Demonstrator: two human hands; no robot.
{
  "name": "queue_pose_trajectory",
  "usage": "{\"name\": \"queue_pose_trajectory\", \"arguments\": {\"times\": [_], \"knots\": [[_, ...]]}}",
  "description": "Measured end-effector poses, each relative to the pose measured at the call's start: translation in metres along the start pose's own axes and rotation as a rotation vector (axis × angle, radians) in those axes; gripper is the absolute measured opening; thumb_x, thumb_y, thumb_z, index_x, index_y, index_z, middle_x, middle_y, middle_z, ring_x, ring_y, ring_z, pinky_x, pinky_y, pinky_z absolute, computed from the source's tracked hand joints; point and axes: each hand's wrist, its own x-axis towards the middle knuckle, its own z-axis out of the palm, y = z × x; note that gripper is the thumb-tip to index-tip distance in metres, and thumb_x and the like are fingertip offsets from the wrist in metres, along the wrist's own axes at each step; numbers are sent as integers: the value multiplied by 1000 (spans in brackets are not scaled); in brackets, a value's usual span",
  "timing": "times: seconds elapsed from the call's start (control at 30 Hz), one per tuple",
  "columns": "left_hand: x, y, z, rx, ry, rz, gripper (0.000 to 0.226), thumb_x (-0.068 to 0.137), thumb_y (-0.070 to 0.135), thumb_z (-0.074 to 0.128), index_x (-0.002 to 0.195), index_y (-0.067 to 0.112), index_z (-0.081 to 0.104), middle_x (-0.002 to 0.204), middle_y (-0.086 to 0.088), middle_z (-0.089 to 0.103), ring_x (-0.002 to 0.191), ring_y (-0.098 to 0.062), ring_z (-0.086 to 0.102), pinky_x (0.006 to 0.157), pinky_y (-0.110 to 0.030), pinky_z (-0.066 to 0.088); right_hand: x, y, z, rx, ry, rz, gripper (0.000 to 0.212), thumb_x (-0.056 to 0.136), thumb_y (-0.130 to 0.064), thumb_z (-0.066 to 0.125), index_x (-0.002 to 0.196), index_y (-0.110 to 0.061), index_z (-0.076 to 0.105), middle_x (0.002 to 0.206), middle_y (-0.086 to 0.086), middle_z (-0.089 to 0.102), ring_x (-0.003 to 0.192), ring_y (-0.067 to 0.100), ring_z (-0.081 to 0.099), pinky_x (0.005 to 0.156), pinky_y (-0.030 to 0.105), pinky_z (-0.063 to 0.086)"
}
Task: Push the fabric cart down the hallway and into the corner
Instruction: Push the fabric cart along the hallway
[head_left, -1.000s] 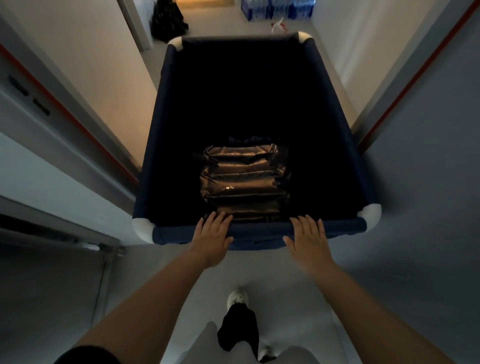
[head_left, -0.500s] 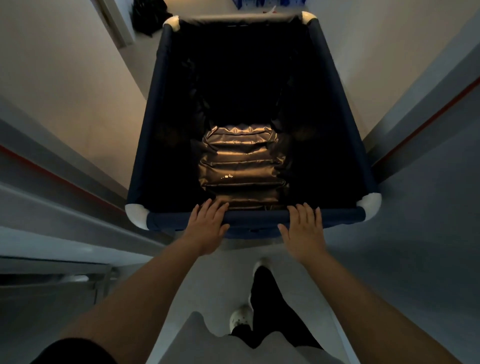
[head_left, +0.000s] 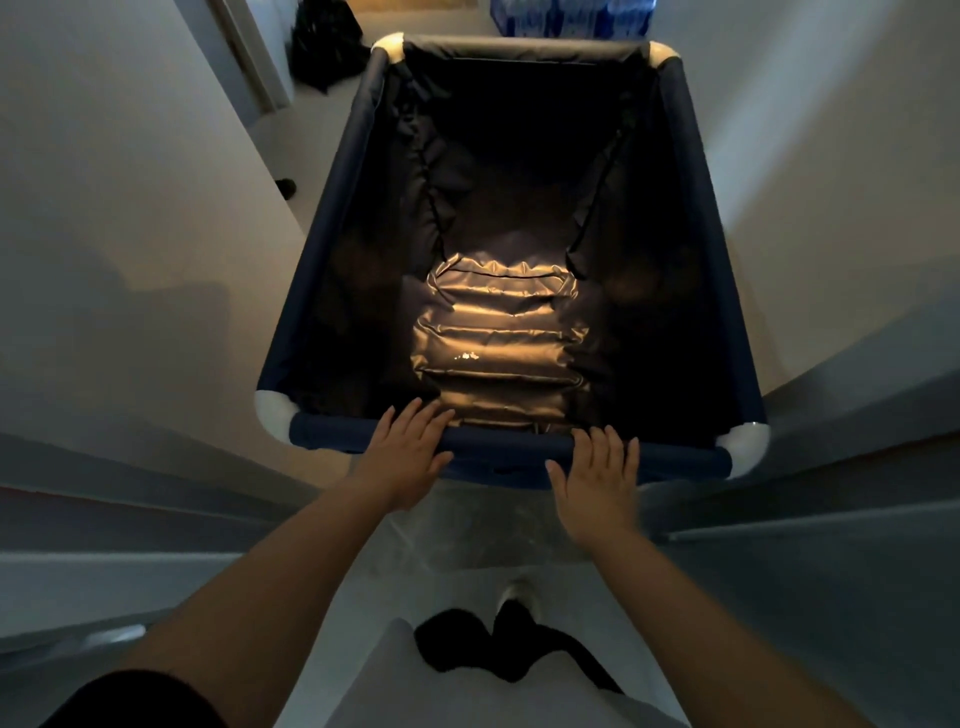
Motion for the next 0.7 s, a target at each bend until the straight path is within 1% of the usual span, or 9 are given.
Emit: {"name": "queue_pose_trajectory", "arguments": {"times": [0.23,0.33,0.5,0.7], "knots": [[78,-22,-27,-28,17,27,56,97,42,31,146,21,14,157,-2,11,143,-22,1,113,-44,-2,78,-6,-27,19,0,3,57,97,-45,24,139,-8,22,149,13,27,141,28,12,117,49,-6],[113,-33,-39,-39,18,45,56,97,42,32,146,22,14,157,-3,12,143,-22,1,113,-44,-2,114,-8,-33,15,8,25,55,96,-45,27,137,-7,27,146,13,32,139,29,18,118,49,-2],[168,-50,-62,-26,15,89,56,98,40,33,146,22,12,157,-4,12,143,-23,2,113,-43,-1,169,-12,-40,21,79,56,51,95,-44,34,131,-8,36,137,13,43,133,30,28,117,48,2],[230,-69,-90,-22,7,125,55,98,38,33,146,21,13,157,-6,12,142,-24,2,113,-45,0,232,-18,-53,32,97,78,50,94,-43,37,128,-7,39,132,15,47,129,32,33,116,50,6]]}}
